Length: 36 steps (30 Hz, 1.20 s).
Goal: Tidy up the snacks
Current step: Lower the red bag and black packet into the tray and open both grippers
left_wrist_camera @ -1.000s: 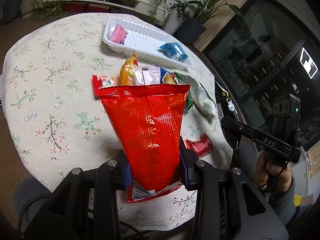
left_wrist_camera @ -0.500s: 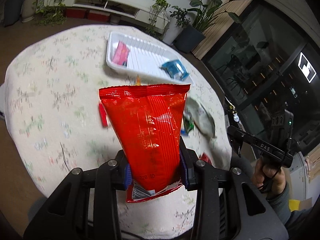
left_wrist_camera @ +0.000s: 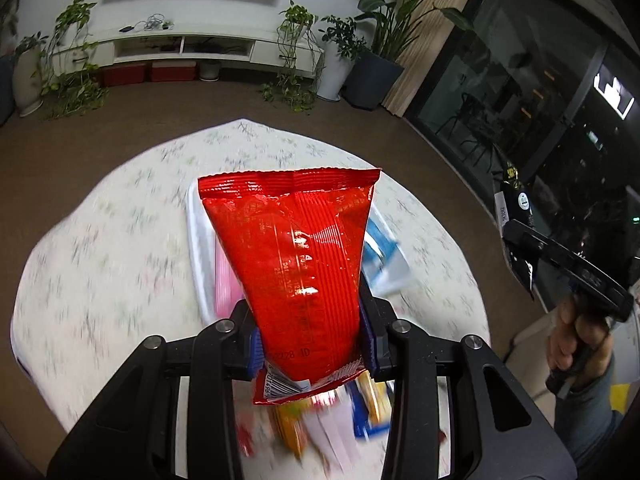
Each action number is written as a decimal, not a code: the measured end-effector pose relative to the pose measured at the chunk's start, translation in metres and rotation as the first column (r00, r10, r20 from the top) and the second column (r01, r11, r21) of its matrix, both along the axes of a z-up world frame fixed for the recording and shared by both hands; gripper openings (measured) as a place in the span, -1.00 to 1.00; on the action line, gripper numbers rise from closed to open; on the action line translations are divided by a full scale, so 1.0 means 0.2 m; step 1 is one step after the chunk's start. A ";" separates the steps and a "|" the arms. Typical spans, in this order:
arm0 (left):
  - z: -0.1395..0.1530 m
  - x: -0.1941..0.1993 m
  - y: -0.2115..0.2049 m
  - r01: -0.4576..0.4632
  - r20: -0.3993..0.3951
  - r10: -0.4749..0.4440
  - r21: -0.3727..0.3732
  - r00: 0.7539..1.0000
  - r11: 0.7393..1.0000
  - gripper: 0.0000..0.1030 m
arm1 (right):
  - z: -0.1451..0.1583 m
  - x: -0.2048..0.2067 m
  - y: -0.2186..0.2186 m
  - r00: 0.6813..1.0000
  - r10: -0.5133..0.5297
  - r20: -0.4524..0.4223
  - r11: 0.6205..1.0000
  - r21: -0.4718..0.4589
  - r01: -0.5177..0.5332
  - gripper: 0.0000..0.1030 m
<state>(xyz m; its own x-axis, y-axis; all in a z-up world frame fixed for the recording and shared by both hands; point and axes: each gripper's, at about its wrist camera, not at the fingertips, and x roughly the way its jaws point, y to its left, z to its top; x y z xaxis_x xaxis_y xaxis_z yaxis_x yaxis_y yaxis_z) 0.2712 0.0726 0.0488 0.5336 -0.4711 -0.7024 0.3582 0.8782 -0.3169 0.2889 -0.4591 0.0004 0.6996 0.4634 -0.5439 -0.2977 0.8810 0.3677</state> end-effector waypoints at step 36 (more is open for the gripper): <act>-0.64 0.63 -0.28 0.016 -0.202 0.012 0.135 0.979 0.991 -0.30 | -0.65 0.73 0.51 0.952 0.062 -0.299 0.966 -0.221 -0.132 -0.59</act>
<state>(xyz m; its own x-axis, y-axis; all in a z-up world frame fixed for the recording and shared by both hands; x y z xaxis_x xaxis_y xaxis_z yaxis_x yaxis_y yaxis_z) 0.3972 0.0164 -0.0791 0.3732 -0.3655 -0.8527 0.3009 0.9171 -0.2615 0.4350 -0.3576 -0.1302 0.4557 0.3552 -0.8162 -0.2986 0.9248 0.2358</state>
